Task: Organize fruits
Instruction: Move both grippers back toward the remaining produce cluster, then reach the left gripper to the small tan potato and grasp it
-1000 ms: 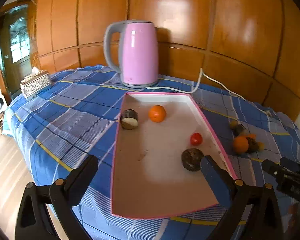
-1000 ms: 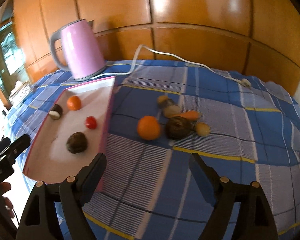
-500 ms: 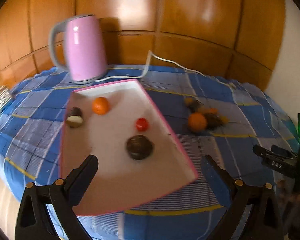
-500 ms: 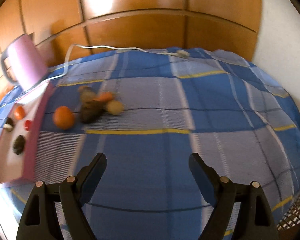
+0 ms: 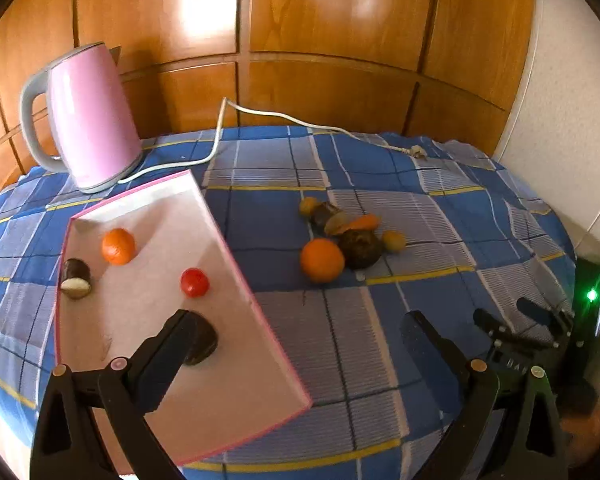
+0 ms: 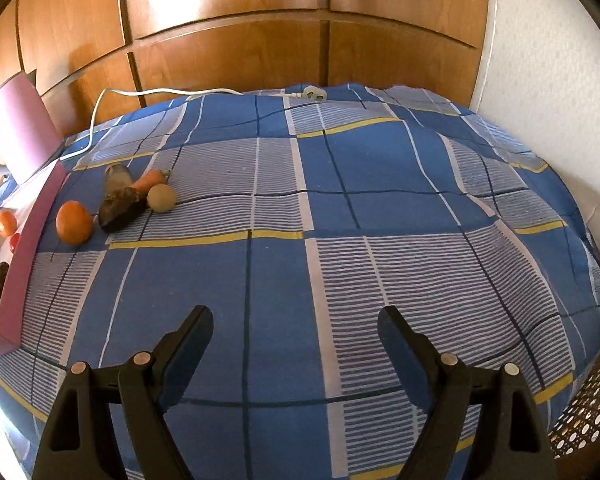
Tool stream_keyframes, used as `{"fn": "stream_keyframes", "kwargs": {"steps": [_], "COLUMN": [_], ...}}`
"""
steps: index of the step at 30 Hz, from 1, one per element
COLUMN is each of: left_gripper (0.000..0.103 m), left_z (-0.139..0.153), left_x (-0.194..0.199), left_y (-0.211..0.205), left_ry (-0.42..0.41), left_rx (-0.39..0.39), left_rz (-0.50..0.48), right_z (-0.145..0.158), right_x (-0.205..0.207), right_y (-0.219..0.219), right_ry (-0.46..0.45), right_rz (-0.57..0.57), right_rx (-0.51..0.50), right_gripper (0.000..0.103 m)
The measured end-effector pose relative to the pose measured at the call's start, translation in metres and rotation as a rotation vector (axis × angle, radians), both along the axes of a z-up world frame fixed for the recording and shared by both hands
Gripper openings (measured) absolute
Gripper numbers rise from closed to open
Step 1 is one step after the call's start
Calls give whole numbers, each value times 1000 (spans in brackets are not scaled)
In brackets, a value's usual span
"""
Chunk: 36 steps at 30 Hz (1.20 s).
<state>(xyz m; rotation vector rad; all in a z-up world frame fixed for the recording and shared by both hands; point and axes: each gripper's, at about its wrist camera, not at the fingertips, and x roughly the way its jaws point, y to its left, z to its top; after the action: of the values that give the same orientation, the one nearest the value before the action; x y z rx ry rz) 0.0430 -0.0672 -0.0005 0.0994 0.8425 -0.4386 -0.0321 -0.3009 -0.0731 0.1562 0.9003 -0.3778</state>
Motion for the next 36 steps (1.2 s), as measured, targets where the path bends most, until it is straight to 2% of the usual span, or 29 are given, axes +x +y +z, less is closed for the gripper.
{"fn": "stream_keyframes", "kwargs": {"steps": [5,14,18,25,26,29,36], "left_gripper": [103,103,103,91,84,77,75], "left_z": [-2,-9,-8,-12,-13,-21,-33], "left_x": [13,38,61,102,109,136,178], "left_y": [-14,-33,-37,-42,-42,-41,-52], "left_ry": [51,118,157,205,221,307,394], "left_rx": [-10,24,16,6,-4,-64,-134], "left_rz": [-39,-67,-46,-3,5,56,106], "right_z": [-3,-6,-9,-9,-9,-9,-9], "right_x": [-1,-4,-4,-3,-3,-2,1], "right_y": [1,-4,-5,-5,-5,-6,-6], "right_ry": [-2,-11,-11,-15,-15,-13,-8], "right_rz": [13,15,15,26,27,30,40], "right_rx": [-4,-7,-1,-4,-3,-3,-3], "right_gripper": [86,86,86,86,86,86,86]}}
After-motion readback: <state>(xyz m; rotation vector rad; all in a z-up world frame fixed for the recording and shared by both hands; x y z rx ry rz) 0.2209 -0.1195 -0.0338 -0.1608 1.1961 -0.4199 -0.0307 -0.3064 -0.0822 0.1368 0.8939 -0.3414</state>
